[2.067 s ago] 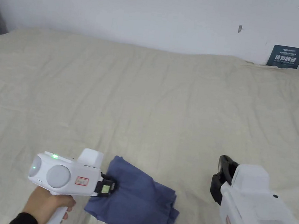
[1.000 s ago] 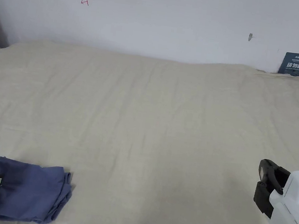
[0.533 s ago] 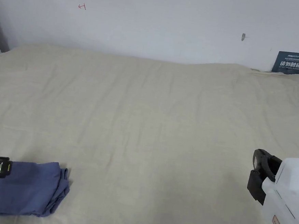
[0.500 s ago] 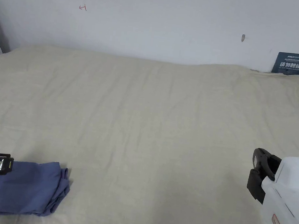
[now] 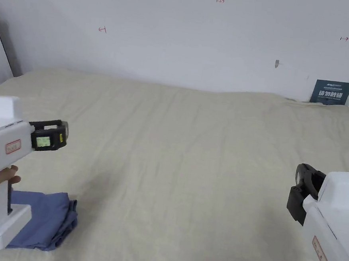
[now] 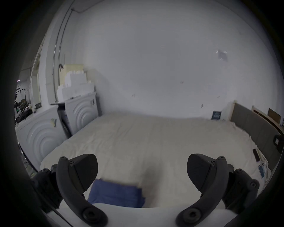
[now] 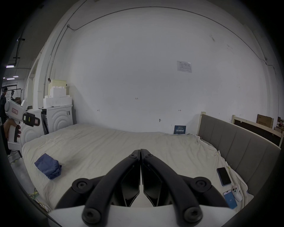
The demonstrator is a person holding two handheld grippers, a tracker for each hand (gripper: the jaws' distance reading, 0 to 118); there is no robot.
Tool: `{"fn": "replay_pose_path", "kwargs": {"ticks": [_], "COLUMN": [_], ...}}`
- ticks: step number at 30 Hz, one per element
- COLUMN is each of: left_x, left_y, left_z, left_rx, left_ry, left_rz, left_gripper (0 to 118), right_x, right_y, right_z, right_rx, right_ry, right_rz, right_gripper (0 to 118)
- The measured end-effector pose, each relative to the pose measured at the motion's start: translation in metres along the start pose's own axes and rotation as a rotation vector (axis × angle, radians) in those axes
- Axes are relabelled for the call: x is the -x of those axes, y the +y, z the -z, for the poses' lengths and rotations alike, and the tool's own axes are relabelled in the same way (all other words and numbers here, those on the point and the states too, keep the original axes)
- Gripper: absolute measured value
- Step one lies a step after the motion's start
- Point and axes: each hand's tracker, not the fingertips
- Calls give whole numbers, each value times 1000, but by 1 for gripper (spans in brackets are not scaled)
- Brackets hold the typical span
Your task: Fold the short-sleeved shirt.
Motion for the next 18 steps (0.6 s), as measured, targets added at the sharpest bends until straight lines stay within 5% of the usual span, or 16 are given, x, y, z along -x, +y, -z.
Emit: {"fn": "replay_pose_path", "kwargs": {"ticks": [9,14,18], "left_x": [-96,-130,-148], "left_y": [-25,-51,-71], "left_z": [-37,-41,-47], "left_rx": [-277,-347,-389], "left_ry": [-42,-78,-95], "left_rz": [73,83,96], "left_gripper": [107,91,65], "right_x": [-16,-23,-26], "right_y": [10,9,5], "right_z": [-11,-15,-17], "right_rx": [-37,-48,-54], "right_ry": [-28,-45,-66], "right_rz": [5,7,6], "right_gripper": [0,0,0]}}
